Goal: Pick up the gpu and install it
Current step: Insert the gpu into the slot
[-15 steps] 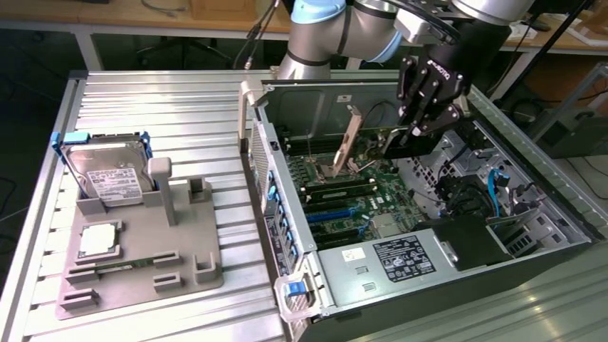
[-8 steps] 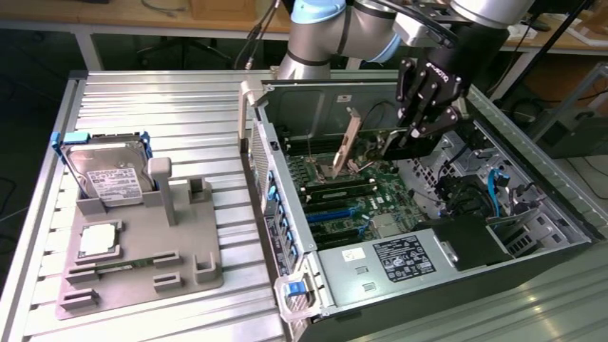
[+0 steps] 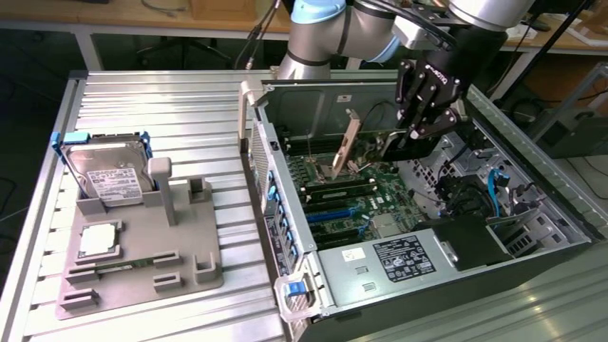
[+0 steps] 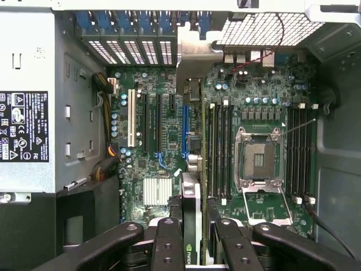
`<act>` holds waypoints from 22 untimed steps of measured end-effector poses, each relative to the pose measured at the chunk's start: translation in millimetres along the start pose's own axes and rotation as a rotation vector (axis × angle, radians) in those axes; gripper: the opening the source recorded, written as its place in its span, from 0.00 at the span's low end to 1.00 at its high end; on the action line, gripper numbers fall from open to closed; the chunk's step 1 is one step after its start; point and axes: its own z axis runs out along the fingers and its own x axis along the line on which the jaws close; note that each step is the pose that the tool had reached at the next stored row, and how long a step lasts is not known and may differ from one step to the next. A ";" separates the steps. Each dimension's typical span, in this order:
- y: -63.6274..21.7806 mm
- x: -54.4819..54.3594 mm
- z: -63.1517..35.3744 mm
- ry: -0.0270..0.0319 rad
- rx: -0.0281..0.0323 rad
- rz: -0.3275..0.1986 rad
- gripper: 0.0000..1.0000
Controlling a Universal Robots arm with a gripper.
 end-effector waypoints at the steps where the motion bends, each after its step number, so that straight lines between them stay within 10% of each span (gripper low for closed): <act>1: 0.0 0.0 0.3 0.0000 0.0001 0.000 0.27; 22: -0.4 0.0 7.9 0.0000 0.0002 0.000 0.27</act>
